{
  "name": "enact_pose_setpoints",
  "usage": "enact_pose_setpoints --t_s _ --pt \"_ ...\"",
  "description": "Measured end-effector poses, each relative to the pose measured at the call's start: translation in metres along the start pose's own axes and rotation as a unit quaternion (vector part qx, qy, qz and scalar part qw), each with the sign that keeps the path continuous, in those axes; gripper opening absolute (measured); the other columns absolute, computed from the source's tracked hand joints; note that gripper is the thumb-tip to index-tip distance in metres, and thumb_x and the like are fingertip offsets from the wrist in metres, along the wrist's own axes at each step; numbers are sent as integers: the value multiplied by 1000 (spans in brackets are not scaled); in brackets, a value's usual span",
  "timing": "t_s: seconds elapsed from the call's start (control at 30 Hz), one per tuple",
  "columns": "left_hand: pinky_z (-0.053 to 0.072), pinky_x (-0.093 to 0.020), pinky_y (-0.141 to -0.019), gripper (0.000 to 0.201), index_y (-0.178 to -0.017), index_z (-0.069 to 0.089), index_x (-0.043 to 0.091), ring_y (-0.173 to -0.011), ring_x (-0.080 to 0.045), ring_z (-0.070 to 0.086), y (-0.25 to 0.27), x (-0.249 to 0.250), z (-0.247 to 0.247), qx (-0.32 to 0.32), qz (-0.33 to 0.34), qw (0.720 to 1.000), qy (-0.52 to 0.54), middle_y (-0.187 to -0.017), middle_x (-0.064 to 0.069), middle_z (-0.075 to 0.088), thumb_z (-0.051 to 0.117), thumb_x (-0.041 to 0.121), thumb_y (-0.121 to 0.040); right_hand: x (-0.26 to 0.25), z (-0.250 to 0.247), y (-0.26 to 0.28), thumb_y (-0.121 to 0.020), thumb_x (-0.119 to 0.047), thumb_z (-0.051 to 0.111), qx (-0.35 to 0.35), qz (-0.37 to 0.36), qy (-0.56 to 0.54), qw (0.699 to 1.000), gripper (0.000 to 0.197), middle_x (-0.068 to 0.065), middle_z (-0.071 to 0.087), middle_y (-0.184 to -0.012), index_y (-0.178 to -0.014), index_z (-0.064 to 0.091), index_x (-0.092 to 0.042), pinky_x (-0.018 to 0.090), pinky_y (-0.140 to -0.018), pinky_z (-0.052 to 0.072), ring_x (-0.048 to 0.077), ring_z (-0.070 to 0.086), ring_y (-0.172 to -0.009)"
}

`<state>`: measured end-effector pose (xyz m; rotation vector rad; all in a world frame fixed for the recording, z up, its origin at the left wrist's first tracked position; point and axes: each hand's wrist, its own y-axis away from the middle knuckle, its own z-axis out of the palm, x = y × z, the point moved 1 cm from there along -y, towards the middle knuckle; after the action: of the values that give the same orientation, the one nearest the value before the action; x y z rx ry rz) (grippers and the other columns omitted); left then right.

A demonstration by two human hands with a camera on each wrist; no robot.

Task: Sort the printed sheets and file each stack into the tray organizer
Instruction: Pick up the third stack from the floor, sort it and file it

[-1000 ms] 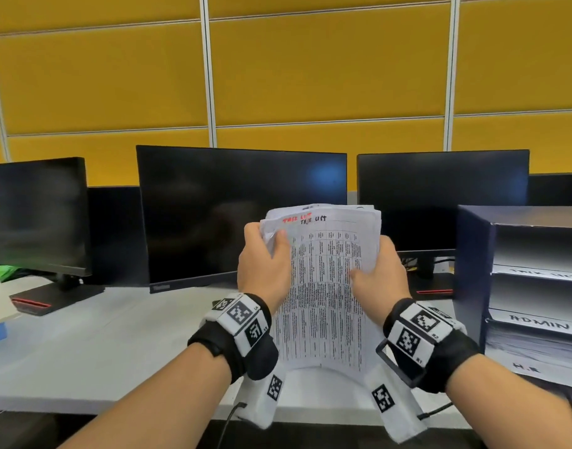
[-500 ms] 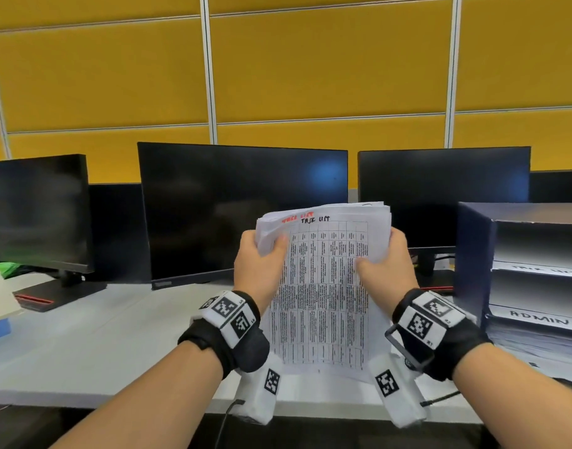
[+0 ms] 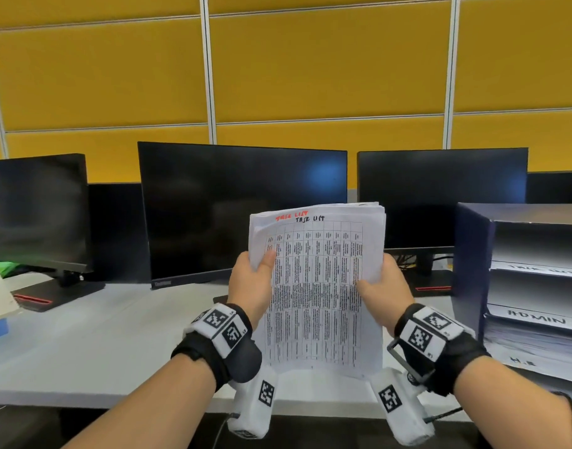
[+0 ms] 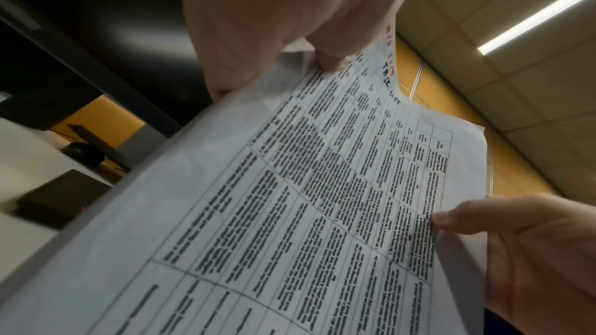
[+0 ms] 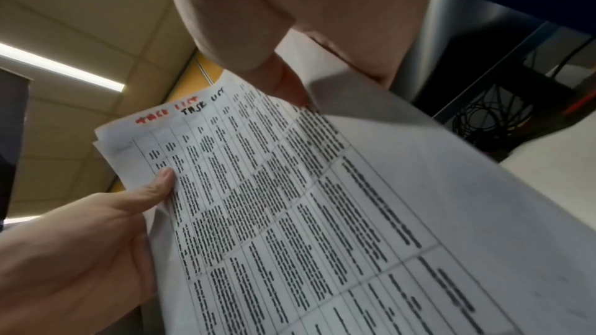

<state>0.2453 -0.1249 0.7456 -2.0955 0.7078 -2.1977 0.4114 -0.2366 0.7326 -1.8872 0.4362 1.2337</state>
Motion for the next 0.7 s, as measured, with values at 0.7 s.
enact_pose_setpoints --t_s 0.7 --pt "51 -51 -92 18 -117 48 19 -103 -28 61 47 19 3 -41 -26 997 -63 -115 -8 61 46 25 -100 -36 -55 64 -93 0 46 -13 65 92 994 31 8 54 -119 -123 36 -5 27 -79 49 27 56 -111"
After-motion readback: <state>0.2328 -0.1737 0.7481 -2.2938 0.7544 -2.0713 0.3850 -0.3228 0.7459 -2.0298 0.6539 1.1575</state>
